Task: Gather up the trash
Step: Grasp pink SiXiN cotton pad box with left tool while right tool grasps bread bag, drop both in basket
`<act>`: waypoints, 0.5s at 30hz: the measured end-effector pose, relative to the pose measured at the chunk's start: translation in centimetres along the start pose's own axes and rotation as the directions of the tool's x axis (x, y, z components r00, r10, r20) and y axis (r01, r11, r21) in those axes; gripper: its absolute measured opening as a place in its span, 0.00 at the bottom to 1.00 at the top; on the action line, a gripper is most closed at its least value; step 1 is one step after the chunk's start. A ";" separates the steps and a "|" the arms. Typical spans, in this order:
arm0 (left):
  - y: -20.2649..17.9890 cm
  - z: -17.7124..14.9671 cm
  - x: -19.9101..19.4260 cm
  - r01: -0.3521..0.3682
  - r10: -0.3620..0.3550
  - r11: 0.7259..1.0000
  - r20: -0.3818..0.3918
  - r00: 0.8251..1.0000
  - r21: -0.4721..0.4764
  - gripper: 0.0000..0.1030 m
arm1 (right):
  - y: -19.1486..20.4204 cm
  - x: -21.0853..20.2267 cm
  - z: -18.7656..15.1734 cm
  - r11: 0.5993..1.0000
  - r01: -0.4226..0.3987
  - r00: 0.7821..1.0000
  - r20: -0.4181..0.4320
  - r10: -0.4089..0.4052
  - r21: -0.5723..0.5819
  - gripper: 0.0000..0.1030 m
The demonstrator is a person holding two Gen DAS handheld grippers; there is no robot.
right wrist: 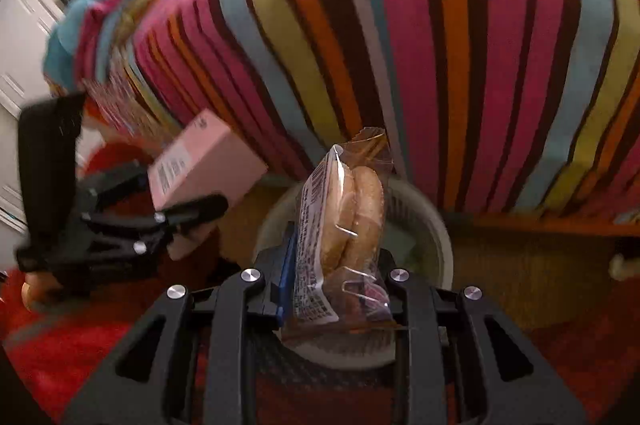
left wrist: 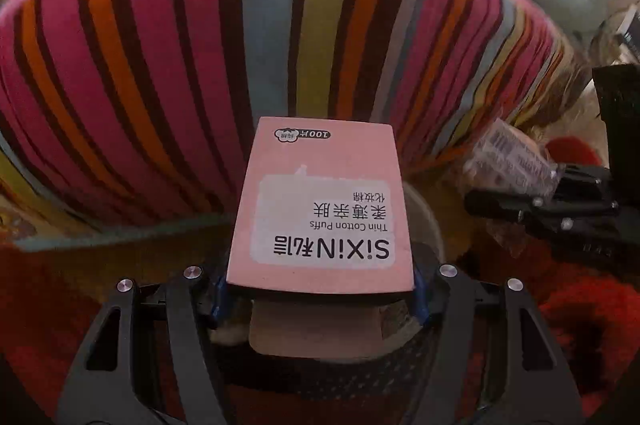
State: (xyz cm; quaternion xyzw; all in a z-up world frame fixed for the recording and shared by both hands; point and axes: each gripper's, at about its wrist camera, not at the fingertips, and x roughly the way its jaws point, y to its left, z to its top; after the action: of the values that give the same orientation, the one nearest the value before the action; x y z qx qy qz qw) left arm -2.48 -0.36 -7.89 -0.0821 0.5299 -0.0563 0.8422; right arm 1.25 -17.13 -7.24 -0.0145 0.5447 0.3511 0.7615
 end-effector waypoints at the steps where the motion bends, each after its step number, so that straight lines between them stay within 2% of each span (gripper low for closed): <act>1: -0.1 -0.1 0.8 -0.001 0.001 1.000 -0.033 0.999 0.013 0.62 | -0.2 0.6 -0.1 1.000 -0.004 1.000 -0.021 0.004 0.015 0.25; 4: -0.6 -0.6 3.3 -0.003 0.011 0.998 -0.127 0.992 0.058 0.62 | -1.2 3.2 0.0 0.998 0.008 0.992 -0.127 0.001 0.070 0.25; 7: -1.1 -1.4 5.5 0.019 -0.001 0.996 -0.211 0.978 0.082 0.62 | -1.6 4.9 -0.2 0.996 0.032 0.983 -0.183 -0.016 0.083 0.25; 9: -1.1 -1.7 5.8 0.025 -0.006 0.996 -0.226 0.974 0.083 0.62 | -1.7 5.8 -0.1 0.995 0.017 0.977 -0.211 0.005 0.100 0.25; 15: -1.0 -1.8 6.4 0.015 0.007 0.996 -0.245 0.970 0.086 0.62 | -2.0 5.5 0.3 0.995 0.020 0.977 -0.212 0.002 0.100 0.25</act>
State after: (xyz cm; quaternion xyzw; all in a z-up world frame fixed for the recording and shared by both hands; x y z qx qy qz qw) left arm -1.40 -2.62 -14.08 -0.0387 0.6266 -0.0909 0.7730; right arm 3.45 -15.69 -12.44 -0.0155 0.6398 0.3158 0.7005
